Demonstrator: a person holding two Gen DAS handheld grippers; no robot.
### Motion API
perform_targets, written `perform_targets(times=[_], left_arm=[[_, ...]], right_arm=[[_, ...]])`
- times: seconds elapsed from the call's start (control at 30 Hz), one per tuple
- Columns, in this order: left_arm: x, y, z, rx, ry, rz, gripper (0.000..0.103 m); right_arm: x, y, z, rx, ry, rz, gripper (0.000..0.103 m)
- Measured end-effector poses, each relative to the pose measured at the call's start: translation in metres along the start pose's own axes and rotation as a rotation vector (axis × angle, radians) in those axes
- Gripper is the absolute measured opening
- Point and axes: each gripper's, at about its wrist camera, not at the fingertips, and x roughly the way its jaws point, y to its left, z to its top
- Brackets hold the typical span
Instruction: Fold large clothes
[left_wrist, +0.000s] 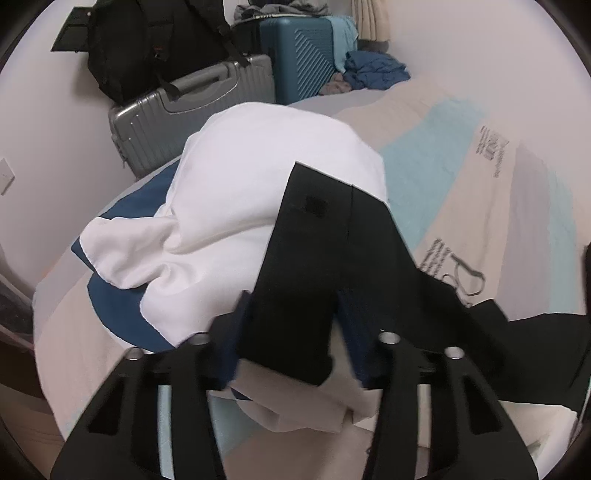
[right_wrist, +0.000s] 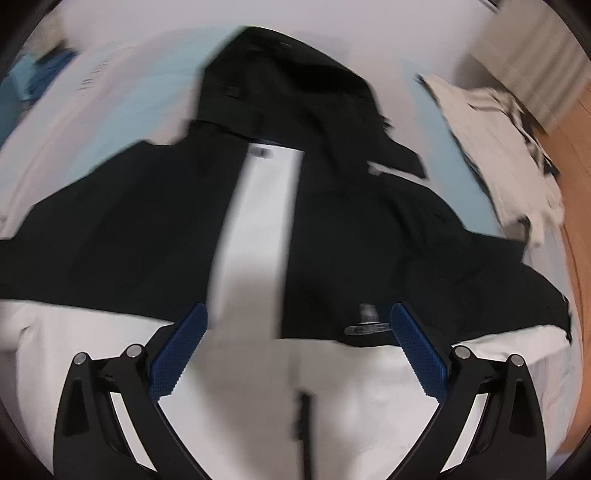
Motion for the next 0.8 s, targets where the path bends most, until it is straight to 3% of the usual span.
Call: perform_targets(times=[0.07, 0.37, 0.5, 0.57, 0.8], left_arm=[[-0.003, 0.000, -0.001, -0.003, -0.005, -0.018, 0.024], [-0.030, -0.034, -0.006, 0.038, -0.040, -0.075, 0.014], [-0.051, -0.080, -0.010, 0.115, -0.056, -0.135, 0.012], [-0.064, -0.117, -0.015, 0.176, -0.078, -0.181, 0.006], [-0.080, -0.235, -0.047, 0.300, -0.069, -0.300, 0.005]], right_arm=[[0.009, -0.018, -0.002, 0.039, 0.021, -0.032, 0.096], [0.026, -0.071, -0.019, 0.115, 0.053, -0.069, 0.096], [0.028, -0.078, -0.021, 0.099, 0.061, -0.064, 0.096], [0.024, -0.083, -0.015, 0.082, 0.034, -0.053, 0.096], [0.028, -0.118, -0.014, 0.124, 0.027, 0.003, 0.096]])
